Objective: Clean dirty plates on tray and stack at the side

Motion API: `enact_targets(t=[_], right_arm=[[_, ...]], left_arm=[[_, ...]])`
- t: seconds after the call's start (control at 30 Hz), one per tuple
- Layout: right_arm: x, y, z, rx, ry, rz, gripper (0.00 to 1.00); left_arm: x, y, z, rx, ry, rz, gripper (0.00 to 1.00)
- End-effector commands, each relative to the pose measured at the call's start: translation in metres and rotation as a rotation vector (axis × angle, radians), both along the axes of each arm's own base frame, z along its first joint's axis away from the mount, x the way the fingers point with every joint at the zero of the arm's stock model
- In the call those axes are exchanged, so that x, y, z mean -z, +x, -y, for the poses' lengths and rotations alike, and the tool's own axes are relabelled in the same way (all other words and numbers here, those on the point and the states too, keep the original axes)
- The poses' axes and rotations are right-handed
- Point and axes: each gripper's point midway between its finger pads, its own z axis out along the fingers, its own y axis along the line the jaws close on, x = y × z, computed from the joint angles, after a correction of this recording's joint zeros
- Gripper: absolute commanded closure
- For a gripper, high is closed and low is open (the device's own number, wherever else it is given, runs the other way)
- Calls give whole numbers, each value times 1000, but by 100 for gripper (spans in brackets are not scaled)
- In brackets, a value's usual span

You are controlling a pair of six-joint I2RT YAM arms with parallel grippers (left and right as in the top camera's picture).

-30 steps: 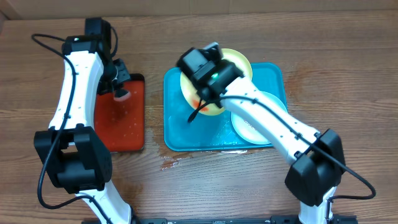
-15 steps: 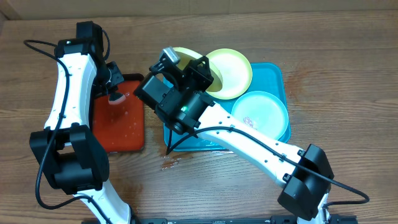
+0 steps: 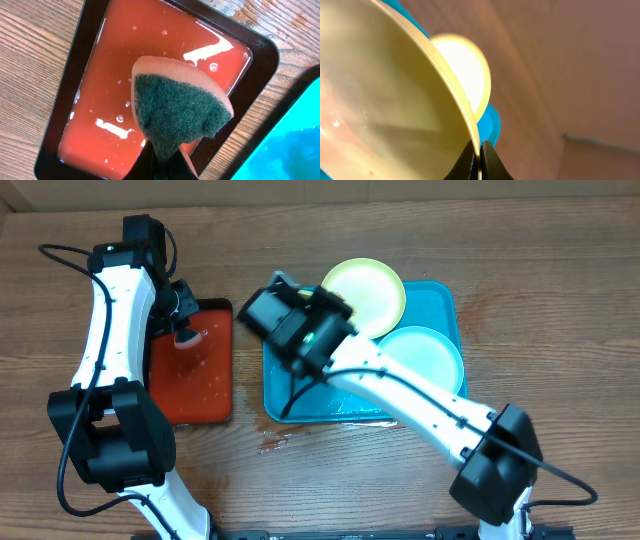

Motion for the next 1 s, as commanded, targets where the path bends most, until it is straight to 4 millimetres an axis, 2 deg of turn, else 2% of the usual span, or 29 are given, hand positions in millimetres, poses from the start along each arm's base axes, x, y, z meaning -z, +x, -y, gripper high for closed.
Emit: enact_targets(t=[0.0,0.13,0.27,0.3,0.4,0.5,0.67,0.83,0.97], right_arm=[[-35,15,36,160,156,92,96],[-48,39,68,240,364,74,96],[-31,59,104,267,708,-153,96],[-27,62,115,281,782,-205,96],[-14,67,169,391,919,-293,96],[3,68,237,569,978,-307,96],[37,60,329,806,1004,-300,96],[79,48,397,976,1031,-289,96],[114,39,429,1131,1089,-268,96]], left_arm=[[-5,-1,1,-14,-13,14,96],[-5,-1,1,-14,-12,16,96],[-5,-1,1,-14,-12,15,96],[-5,-1,1,-14,-12,15,96],[-5,-1,1,-14,-13,16,96],[-5,-1,1,-14,-12,16,96],[-5,0,1,-14,-12,19,96],[-5,0,1,-14,-12,19,96],[-5,0,1,-14,-12,19,96]])
